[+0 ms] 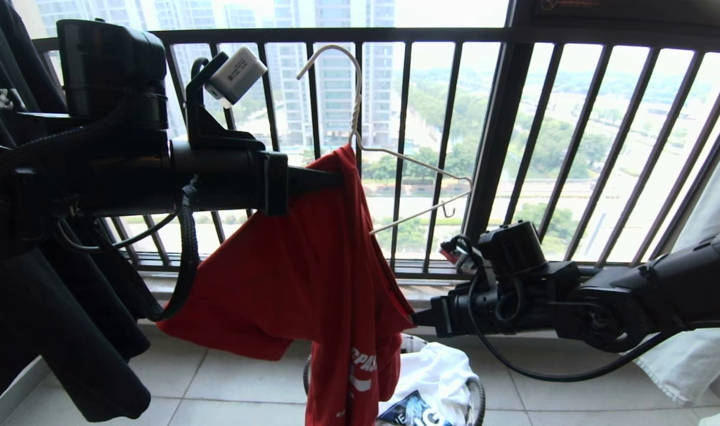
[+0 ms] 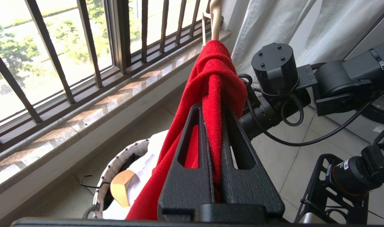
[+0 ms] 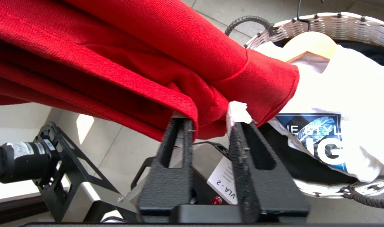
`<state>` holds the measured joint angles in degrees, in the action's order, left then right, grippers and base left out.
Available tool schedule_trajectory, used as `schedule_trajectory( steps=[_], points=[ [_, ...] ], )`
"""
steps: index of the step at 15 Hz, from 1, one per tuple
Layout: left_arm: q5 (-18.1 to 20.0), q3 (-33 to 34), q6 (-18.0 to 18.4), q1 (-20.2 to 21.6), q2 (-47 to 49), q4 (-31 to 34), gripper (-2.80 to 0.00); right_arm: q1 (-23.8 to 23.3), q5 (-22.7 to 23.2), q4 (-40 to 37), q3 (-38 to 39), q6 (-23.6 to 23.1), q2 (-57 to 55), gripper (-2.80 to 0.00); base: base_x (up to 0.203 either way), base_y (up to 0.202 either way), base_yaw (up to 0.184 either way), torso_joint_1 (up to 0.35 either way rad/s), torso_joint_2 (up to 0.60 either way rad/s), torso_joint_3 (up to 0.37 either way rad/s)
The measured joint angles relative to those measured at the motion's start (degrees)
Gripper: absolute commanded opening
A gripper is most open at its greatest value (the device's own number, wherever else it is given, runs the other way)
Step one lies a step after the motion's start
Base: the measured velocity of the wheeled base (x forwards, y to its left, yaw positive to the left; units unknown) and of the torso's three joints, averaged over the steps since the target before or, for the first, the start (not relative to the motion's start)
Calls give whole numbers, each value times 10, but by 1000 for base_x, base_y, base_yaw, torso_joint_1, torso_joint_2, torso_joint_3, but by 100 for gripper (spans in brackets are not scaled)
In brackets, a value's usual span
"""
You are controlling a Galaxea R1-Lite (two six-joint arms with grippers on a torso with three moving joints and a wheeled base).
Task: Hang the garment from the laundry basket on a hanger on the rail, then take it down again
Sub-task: Hang the clothes on the clothes rack
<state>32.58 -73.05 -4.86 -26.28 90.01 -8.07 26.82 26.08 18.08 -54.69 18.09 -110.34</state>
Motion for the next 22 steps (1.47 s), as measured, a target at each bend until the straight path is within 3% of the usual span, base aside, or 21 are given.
schedule_trajectory(
  steps=[5,9,22],
  points=[
    [1,3,-32,-1,-11,-5,-280,-28,-7,25,-7,1,-1,-280,0,0,0,0,0,0],
    [2,26,-77,-7,-18,-79,-280,-46,-9,48,-16,26,-4,-280,0,0,0,0,0,0],
    [2,51,-88,-45,-18,-102,-280,-125,-6,50,-60,26,-10,-280,0,0,0,0,0,0]
  ],
)
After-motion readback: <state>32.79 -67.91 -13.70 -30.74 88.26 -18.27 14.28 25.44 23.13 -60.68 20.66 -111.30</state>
